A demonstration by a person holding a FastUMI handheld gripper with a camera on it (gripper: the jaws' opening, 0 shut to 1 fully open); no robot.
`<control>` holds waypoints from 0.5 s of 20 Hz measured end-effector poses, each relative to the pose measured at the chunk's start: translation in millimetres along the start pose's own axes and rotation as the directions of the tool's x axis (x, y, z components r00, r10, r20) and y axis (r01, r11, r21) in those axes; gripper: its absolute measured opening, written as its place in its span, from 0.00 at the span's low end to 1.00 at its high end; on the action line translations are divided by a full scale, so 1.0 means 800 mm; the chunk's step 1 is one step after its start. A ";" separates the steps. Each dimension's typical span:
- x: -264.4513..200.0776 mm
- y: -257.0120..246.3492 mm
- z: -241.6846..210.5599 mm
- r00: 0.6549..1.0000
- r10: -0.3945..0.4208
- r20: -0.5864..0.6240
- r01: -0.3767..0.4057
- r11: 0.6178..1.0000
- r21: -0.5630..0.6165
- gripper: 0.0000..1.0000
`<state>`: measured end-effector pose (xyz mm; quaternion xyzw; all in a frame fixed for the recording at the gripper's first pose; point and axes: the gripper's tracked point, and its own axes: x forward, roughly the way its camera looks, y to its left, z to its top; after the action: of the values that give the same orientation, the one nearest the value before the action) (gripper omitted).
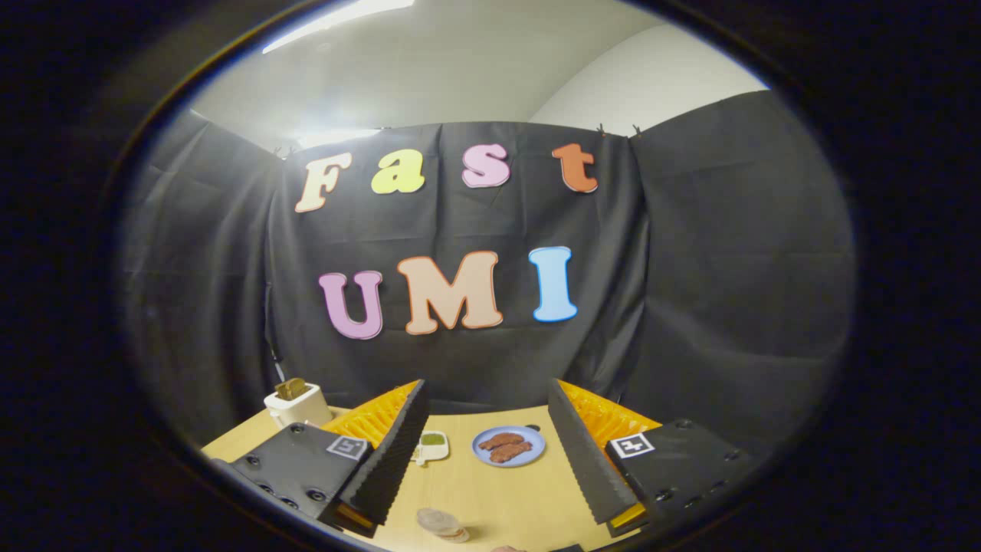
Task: Take the bottle from table, then pour the juice into the cup, finally place the bottle on the coaster
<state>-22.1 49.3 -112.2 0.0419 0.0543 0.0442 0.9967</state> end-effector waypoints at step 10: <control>-0.019 0.048 -0.189 0.984 0.086 -0.155 -0.082 0.996 0.030 0.98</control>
<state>-57.5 97.6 -256.9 0.0521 0.1307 0.0887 0.9861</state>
